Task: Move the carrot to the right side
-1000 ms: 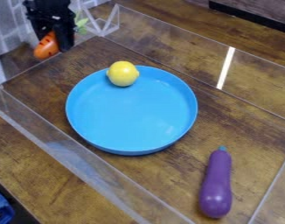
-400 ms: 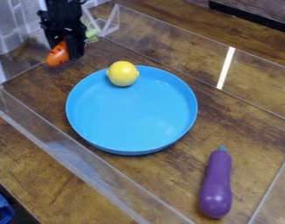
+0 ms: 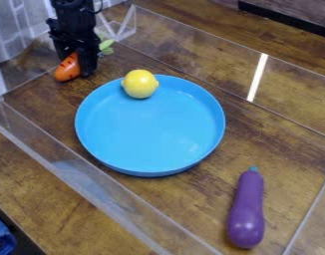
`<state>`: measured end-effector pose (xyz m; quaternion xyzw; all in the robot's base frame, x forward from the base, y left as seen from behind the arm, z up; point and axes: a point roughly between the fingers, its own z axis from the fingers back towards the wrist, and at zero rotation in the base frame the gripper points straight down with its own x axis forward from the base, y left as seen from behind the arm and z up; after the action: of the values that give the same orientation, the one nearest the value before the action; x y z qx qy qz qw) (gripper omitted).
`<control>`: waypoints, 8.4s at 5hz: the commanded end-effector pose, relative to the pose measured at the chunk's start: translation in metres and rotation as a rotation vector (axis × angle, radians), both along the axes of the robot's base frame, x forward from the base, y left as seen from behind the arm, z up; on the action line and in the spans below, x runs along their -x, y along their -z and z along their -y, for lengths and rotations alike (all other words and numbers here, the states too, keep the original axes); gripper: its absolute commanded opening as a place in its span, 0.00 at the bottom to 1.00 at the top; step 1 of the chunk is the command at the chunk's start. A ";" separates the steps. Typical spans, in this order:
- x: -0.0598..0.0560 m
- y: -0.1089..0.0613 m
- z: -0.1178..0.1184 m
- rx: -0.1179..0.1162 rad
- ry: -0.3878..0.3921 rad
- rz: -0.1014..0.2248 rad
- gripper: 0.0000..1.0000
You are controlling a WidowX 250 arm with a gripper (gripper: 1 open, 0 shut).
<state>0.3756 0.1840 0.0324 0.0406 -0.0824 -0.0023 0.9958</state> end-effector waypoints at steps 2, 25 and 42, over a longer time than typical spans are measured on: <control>-0.017 -0.032 -0.003 -0.081 0.044 0.075 0.00; -0.010 0.021 0.016 -0.208 -0.145 -0.144 0.00; -0.069 -0.077 0.142 -0.066 -0.020 0.174 0.00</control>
<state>0.4401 0.0492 0.0692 0.0741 -0.1180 0.0136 0.9902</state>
